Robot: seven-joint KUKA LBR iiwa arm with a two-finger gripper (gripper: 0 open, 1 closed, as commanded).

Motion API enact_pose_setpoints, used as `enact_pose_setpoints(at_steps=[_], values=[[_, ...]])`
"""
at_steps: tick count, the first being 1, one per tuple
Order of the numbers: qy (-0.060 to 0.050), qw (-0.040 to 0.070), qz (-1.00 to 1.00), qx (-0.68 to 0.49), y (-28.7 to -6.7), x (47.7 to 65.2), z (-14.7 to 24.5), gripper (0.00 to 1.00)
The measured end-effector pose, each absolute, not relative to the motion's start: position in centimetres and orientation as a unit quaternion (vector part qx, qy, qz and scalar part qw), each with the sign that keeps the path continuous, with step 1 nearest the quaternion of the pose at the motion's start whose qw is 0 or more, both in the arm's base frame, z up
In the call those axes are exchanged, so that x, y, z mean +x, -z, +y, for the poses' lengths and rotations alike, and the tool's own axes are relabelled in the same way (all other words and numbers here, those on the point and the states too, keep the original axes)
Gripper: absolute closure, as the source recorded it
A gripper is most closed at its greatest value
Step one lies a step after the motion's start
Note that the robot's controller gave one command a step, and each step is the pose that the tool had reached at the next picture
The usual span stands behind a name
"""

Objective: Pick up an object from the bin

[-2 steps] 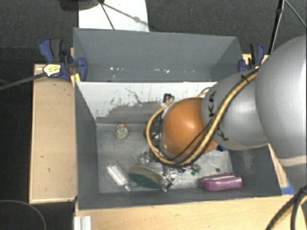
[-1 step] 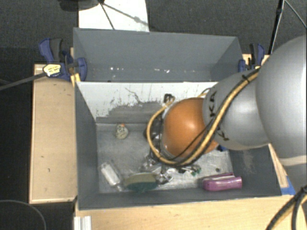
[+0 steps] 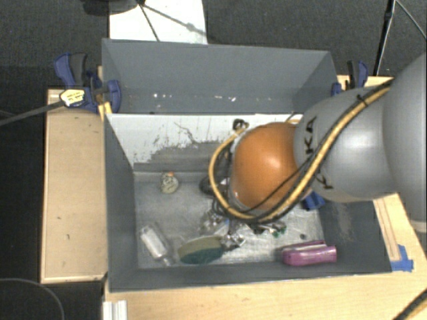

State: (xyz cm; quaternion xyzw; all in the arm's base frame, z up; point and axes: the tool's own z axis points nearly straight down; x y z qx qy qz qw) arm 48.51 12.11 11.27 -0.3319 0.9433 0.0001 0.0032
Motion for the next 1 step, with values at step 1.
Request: enact_pose_setpoints(at_steps=[1], values=[[0.0, 0.003, 0.944, -0.331, -12.9, 48.62, 12.14, 1.0]])
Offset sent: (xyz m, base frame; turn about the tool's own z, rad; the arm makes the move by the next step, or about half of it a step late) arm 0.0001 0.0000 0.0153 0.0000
